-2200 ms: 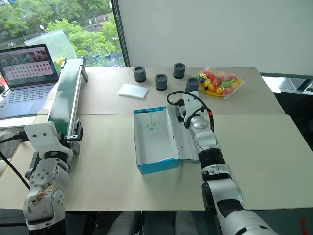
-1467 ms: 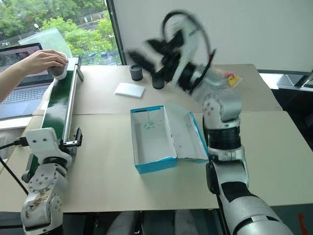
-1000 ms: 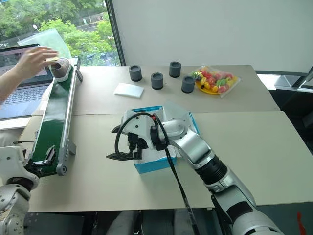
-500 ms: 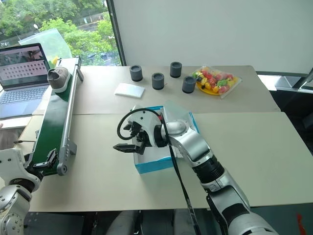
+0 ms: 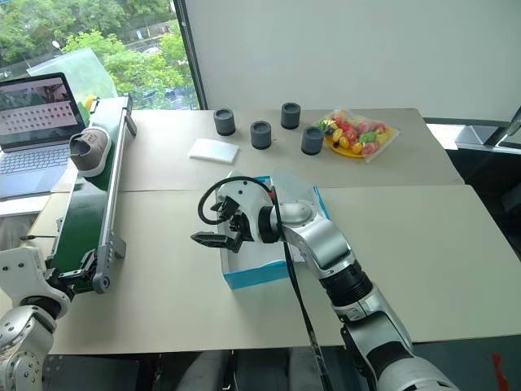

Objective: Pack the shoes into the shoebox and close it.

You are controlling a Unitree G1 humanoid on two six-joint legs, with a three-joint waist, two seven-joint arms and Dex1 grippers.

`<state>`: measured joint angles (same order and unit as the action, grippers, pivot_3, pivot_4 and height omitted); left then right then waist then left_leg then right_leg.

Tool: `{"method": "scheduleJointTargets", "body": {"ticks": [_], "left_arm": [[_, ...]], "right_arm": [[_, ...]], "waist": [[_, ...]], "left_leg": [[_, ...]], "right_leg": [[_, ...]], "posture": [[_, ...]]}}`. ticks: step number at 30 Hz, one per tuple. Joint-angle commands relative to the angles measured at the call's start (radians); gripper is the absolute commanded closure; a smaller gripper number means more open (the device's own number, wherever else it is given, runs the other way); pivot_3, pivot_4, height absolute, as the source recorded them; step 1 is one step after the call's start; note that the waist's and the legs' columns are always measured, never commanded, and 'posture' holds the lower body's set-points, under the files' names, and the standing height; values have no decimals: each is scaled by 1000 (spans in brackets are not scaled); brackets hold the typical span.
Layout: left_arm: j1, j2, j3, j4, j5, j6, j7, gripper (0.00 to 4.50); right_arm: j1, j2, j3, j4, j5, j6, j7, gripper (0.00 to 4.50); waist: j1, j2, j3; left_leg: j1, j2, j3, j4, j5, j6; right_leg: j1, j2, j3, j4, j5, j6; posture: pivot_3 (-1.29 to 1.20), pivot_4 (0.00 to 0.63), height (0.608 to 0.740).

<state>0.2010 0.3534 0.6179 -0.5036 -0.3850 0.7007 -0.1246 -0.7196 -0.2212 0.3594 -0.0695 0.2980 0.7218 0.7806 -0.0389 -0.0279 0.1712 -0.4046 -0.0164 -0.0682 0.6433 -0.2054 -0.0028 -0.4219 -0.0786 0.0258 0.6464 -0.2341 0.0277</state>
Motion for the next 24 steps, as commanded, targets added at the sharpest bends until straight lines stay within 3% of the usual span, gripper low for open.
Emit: {"method": "scheduleJointTargets", "body": {"ticks": [1, 24], "left_arm": [[-10, 21, 29, 2, 12, 1, 21, 0], [-34, 8, 38, 29, -41, 53, 34, 0]], "right_arm": [[0, 7, -26, -26, 13, -1, -7, 54], [-2, 27, -42, -36, 23, 1, -20, 54]], "waist": [[0, 0, 0], [0, 0, 0]], "left_leg": [[0, 0, 0, 0, 0, 0], [0, 0, 0, 0, 0, 0]], "right_leg": [[0, 0, 0, 0, 0, 0], [0, 0, 0, 0, 0, 0]], "posture": [[0, 150, 727], [0, 150, 727]]}}
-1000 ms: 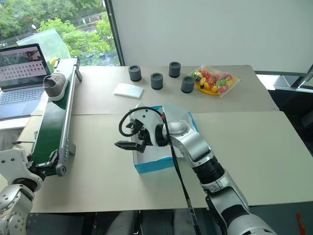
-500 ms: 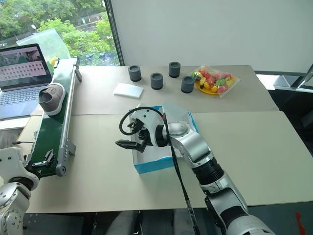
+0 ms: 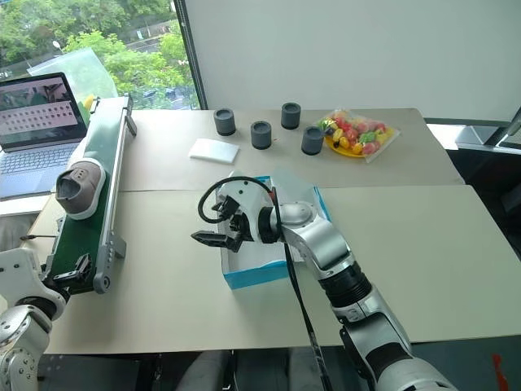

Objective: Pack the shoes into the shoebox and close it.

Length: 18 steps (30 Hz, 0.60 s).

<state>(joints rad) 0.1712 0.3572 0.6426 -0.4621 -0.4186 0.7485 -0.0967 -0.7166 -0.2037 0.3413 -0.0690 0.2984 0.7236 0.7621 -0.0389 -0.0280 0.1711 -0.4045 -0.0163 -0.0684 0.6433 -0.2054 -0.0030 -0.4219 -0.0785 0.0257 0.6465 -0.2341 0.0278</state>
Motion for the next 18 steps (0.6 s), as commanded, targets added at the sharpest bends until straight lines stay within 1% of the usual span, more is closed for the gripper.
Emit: {"method": "scheduleJointTargets", "body": {"ticks": [1, 18], "left_arm": [[-4, 4, 11, -12, -8, 5, 7, 0], [-20, 4, -10, 8, -36, 31, -1, 0]], "right_arm": [[-4, 9, -25, -40, 23, 1, -2, 54], [-10, 16, -53, -53, 32, 15, -13, 54]], "waist": [[-1, 0, 0], [-1, 0, 0]], "left_leg": [[0, 0, 0, 0, 0, 0], [0, 0, 0, 0, 0, 0]], "right_leg": [[0, 0, 0, 0, 0, 0], [0, 0, 0, 0, 0, 0]], "posture": [[0, 150, 727], [0, 150, 727]]}}
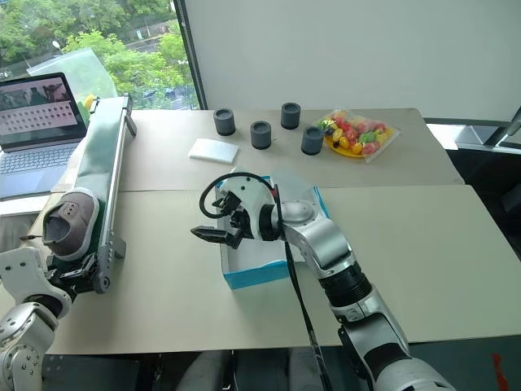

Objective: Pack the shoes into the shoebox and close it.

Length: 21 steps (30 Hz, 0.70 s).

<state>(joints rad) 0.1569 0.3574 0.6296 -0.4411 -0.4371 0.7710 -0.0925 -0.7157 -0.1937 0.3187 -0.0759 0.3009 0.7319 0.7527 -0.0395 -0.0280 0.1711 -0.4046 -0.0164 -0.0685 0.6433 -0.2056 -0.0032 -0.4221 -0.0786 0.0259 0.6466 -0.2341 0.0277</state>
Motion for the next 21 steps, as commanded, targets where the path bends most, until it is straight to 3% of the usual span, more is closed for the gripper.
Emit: {"method": "scheduleJointTargets", "body": {"ticks": [1, 2, 4, 6, 7, 17, 21], "left_arm": [[-6, 2, 4, -13, -23, 10, -8, 0], [-8, -3, 7, -15, -34, 11, -11, 516], [-14, -10, 16, -21, -55, 18, -8, 1027], [-24, -14, 29, -25, -74, 27, 2, 1814], [-27, -13, 35, -25, -80, 29, 5, 1942], [-57, -11, 44, -55, -106, 26, 53, 2065], [-101, 0, -81, -171, 52, -113, 127, 2065]], "right_arm": [[-11, 5, -33, -47, 30, 7, -3, 54], [-14, 5, -36, -47, 30, 7, -3, 0], [-18, 7, -41, -47, 32, 8, -1, 0], [-24, 7, -47, -44, 32, 7, 0, 0], [-26, 8, -49, -43, 32, 7, 0, 0], [-49, 11, -66, -14, 27, -9, 3, 0], [-73, 60, -119, 29, 53, 26, -42, 0]], "waist": [[0, 0, 0], [0, 0, 0], [0, 0, 0], [4, 0, 0], [4, 0, 0], [3, 0, 0], [4, -1, 0]], "left_leg": [[0, 0, 0, 0, 0, 0], [0, 0, 0, 0, 0, 0], [0, 0, 0, 0, 0, 0], [0, 0, 0, 0, 0, 0], [0, 0, 0, 0, 0, 0], [0, 0, 0, 0, 0, 0], [0, 0, 0, 0, 0, 0]], "right_leg": [[0, 0, 0, 0, 0, 0], [0, 0, 0, 0, 0, 0], [0, 0, 0, 0, 0, 0], [0, 0, 0, 0, 0, 0], [0, 0, 0, 0, 0, 0], [0, 0, 0, 0, 0, 0], [0, 0, 0, 0, 0, 0]], "posture": [[0, 150, 727], [0, 150, 727], [0, 150, 727], [0, 150, 727], [0, 150, 727], [0, 150, 727], [0, 150, 727]]}}
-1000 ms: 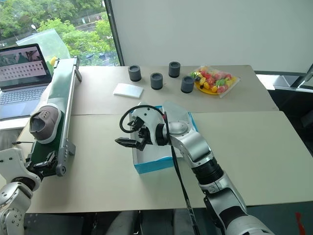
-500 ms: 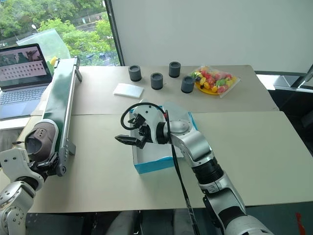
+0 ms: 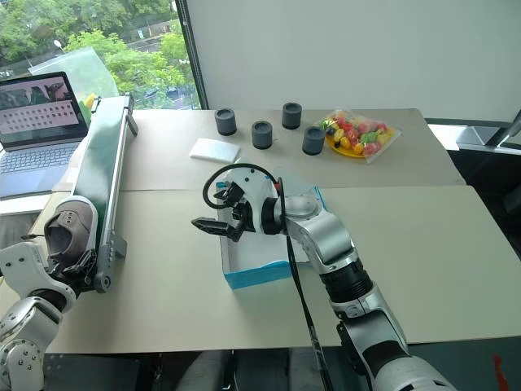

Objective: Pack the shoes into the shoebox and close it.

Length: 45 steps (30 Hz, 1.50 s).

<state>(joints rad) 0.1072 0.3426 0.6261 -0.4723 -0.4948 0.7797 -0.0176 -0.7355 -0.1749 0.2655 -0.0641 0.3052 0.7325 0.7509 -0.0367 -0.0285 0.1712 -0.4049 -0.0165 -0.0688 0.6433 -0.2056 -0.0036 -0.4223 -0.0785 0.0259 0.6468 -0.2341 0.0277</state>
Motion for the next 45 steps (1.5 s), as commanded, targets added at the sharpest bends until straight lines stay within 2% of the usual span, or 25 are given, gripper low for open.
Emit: {"method": "scheduleJointTargets", "body": {"ticks": [1, 5, 8, 9, 11, 16, 27, 31, 32, 40, 45], "left_arm": [[-64, 12, -106, -160, 138, -142, 65, 2065], [-111, 6, -263, -203, 235, -165, 86, 2065], [-188, -71, -445, -252, 202, -130, 70, 2065], [-207, -103, -484, -268, 181, -117, 68, 2065], [-232, -144, -533, -298, 156, -92, 60, 2065], [-268, -155, -637, -356, 143, -42, 28, 2065], [-280, -149, -625, -334, 118, -4, -13, 2065], [-286, -146, -619, -314, 136, -5, -11, 2065], [-288, -147, -620, -309, 140, -5, -10, 2065], [-288, -134, -618, -280, 179, 6, 5, 2065], [-269, -86, -657, -268, 221, -16, -19, 2065]], "right_arm": [[-62, 59, -86, 33, 61, 42, -60, 0], [-157, 167, -251, 168, 163, 190, -188, 0], [-333, 277, -595, 449, 406, 411, -386, 0], [-376, 293, -675, 517, 464, 460, -423, 0], [-426, 291, -748, 592, 518, 515, -451, 0], [-462, 264, -768, 647, 550, 556, -466, 0], [-426, 283, -771, 571, 581, 543, -519, 0], [-414, 286, -771, 536, 582, 535, -542, 1013], [-412, 287, -769, 529, 582, 534, -546, 1446], [-403, 286, -758, 510, 591, 537, -556, 4013], [-415, 288, -769, 514, 615, 552, -559, 4013]], "waist": [[3, -1, 0], [9, -1, 0], [11, -1, 0], [14, -1, 0], [19, -1, 0], [10, -1, 0], [-7, -1, 0], [-6, -1, 0], [-6, -1, 0], [-8, -1, 0], [-7, -1, 0]], "left_leg": [[0, 0, 0, 0, 0, 0], [0, 0, 0, 0, 1, -1], [0, 0, 1, 0, 1, -1], [-1, 0, 0, 0, 1, -1], [-3, 0, 0, 0, 1, -1], [-6, 1, 11, -2, -1, -1], [-3, 1, 14, 0, -1, 0], [-4, 1, 14, 0, -1, 0], [-4, 1, 14, 0, -1, 0], [-3, 1, 14, 0, -1, 0], [-3, 1, 14, 0, -1, 0]], "right_leg": [[0, 0, 0, 0, 0, 0], [0, 0, 1, 0, 1, 0], [-1, 0, 2, 1, 1, 0], [-1, 0, 2, 1, 1, -1], [-1, 0, 1, -1, 1, 0], [-4, 1, 2, 1, 1, 0], [-2, 2, 4, 0, 1, 1], [-2, 2, 4, 0, 1, 1], [-2, 2, 4, 0, 1, 1], [-2, 2, 5, 0, 1, 1], [-2, 2, 5, 0, 1, 1]], "posture": [[0, 150, 727], [0, 150, 727], [0, 150, 727], [0, 150, 727], [0, 150, 727], [0, 150, 727], [0, 150, 727], [0, 150, 727], [0, 150, 727], [0, 150, 727], [0, 150, 727]]}}
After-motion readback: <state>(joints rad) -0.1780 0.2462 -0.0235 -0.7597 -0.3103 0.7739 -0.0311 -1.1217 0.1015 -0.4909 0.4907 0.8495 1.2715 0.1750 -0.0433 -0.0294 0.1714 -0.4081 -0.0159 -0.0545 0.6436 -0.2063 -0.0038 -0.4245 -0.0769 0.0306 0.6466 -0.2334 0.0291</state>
